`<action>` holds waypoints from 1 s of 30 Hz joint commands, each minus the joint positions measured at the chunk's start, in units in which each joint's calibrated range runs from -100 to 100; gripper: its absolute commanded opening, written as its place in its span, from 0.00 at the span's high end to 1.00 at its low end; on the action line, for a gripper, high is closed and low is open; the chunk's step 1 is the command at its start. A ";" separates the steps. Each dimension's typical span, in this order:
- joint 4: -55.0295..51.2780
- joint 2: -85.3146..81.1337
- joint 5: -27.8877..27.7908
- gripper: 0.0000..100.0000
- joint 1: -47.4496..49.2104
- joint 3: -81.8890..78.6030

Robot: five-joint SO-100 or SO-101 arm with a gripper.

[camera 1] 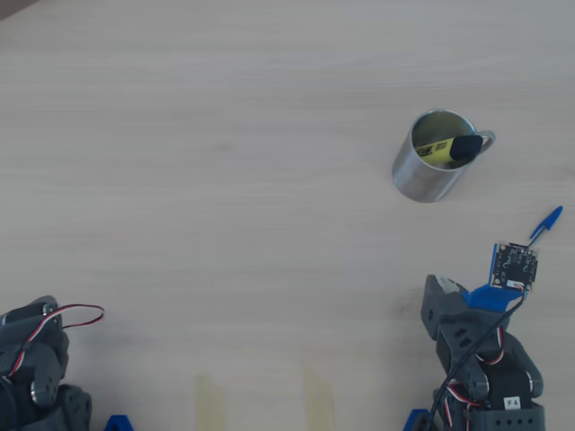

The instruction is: Grab the blue pen and put it in the silver cup.

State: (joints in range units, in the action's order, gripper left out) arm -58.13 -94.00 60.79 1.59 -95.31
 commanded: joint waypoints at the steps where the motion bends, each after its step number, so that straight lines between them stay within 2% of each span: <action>1: 0.95 5.14 0.84 0.95 -0.02 5.29; 4: 0.69 10.21 1.52 0.93 -0.02 8.46; 12: 0.35 21.35 2.82 0.77 -0.02 15.54; 22: 0.43 32.48 5.42 0.76 -0.89 25.24; 30: 0.26 43.46 5.26 0.76 -2.64 34.22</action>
State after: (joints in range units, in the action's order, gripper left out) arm -57.80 -53.31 65.86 -0.50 -66.01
